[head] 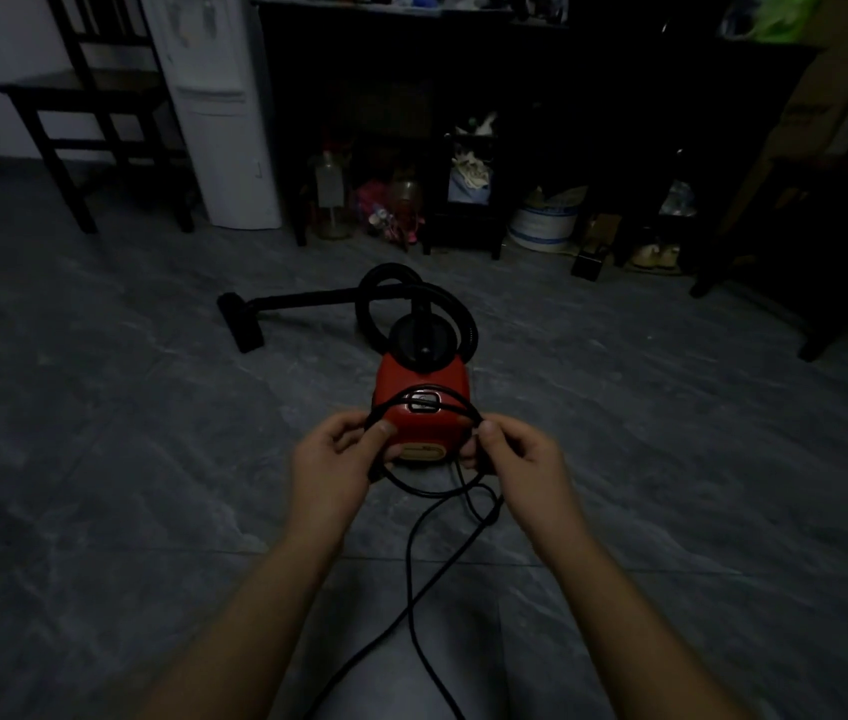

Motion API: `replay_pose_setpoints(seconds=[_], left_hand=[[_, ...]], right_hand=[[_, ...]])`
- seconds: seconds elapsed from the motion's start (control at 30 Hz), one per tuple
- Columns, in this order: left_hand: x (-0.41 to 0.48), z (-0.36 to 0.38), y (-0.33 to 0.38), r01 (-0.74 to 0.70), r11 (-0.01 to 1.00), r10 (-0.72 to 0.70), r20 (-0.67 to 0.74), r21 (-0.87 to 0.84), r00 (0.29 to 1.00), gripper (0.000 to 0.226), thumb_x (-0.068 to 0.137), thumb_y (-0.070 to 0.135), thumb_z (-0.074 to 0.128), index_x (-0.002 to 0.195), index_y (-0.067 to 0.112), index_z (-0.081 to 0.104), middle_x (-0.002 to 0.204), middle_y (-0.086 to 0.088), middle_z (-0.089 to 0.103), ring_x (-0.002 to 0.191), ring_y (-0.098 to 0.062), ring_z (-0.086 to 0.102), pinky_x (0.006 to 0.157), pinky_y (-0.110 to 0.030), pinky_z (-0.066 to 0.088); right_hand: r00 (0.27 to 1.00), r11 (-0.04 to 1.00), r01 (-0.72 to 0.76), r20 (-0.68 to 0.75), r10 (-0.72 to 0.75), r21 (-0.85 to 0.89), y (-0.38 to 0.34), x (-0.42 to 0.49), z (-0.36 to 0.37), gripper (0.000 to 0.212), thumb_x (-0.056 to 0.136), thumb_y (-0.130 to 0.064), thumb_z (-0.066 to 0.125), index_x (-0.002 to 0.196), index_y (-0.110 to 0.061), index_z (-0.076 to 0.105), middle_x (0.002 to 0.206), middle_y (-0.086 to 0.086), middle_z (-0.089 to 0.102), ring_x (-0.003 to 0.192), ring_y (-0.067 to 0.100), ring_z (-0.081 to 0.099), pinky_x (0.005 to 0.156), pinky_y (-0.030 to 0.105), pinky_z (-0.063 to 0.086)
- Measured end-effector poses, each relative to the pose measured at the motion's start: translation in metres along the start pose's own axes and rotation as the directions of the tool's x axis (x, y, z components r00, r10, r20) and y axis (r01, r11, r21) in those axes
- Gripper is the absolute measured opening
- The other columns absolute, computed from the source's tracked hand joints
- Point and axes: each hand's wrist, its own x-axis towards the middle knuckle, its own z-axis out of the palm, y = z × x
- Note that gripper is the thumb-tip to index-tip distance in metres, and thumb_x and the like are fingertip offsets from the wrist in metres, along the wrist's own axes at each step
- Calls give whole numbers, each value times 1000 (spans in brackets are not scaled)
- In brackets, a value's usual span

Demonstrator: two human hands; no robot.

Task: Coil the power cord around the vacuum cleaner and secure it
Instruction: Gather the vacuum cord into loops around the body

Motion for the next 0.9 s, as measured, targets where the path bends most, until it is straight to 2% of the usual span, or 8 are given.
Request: replay_pose_setpoints(seconds=[0.13, 0.27, 0.37, 0.5, 0.6, 0.7, 0.83, 0.9], left_hand=[[7, -9, -6, -173, 923, 149, 96, 344, 984, 4, 88, 17, 71, 90, 15, 72, 77, -4, 73, 68, -16, 71, 57, -24, 57], [11, -15, -10, -356, 729, 276, 225, 585, 934, 20, 83, 25, 75, 102, 22, 76, 92, 9, 75, 86, -3, 70, 80, -26, 56], [5, -14, -6, -441, 626, 269, 352, 643, 896, 26, 83, 28, 74, 109, 29, 73, 99, 16, 73, 91, 3, 67, 83, -23, 56], [-1, -11, 0, -478, 583, 200, 454, 657, 868, 26, 85, 31, 73, 110, 36, 69, 90, 20, 69, 81, 5, 65, 75, -15, 52], [-2, -8, 0, -463, 654, 175, 476, 599, 862, 18, 87, 22, 71, 103, 30, 72, 81, 13, 70, 66, -1, 68, 64, -15, 52], [-3, -3, 0, -341, 776, 138, 384, 530, 913, 15, 88, 16, 70, 103, 21, 71, 84, 0, 71, 63, -11, 70, 54, -14, 52], [4, -6, 0, -270, 853, 154, 279, 446, 948, 12, 88, 19, 70, 100, 21, 72, 87, -4, 72, 69, -18, 73, 62, -31, 60], [5, -8, 6, -210, 911, 139, 215, 354, 967, 14, 90, 16, 68, 104, 14, 71, 90, -7, 72, 68, -17, 74, 59, -30, 60]], right_hand=[[1000, 1000, -13, 13, 14, -28, 2, 2, -8, 20, 98, -17, 56, 103, -8, 73, 79, -5, 69, 74, 2, 65, 76, 22, 53], [997, 983, 33, 72, -21, -178, 2, 2, -9, 19, 95, -16, 61, 108, -12, 74, 91, -8, 72, 84, -4, 66, 77, 13, 51], [993, 958, 58, 112, -28, -279, 5, 3, -8, 17, 93, -20, 64, 106, -19, 75, 99, -7, 74, 96, 3, 67, 87, 21, 52], [988, 943, 65, 157, -14, -327, 9, 2, -8, 15, 92, -21, 65, 103, -23, 76, 99, -10, 75, 97, 2, 68, 91, 25, 53], [990, 948, 76, 140, -34, -308, 9, 3, -8, 14, 91, -20, 67, 100, -22, 77, 96, -8, 76, 96, 4, 69, 91, 29, 54], [995, 967, 72, 81, -53, -246, 5, 4, -9, 15, 92, -17, 65, 101, -20, 76, 96, -7, 76, 93, 2, 69, 87, 24, 55], [999, 978, 35, 7, -34, -207, 7, 6, -11, 19, 96, -19, 59, 110, -19, 72, 100, -3, 75, 94, 9, 69, 86, 26, 55], [1000, 982, -1, -22, -3, -187, 9, 8, -12, 20, 97, -18, 58, 111, -16, 71, 99, -2, 74, 94, 10, 69, 87, 27, 55]])
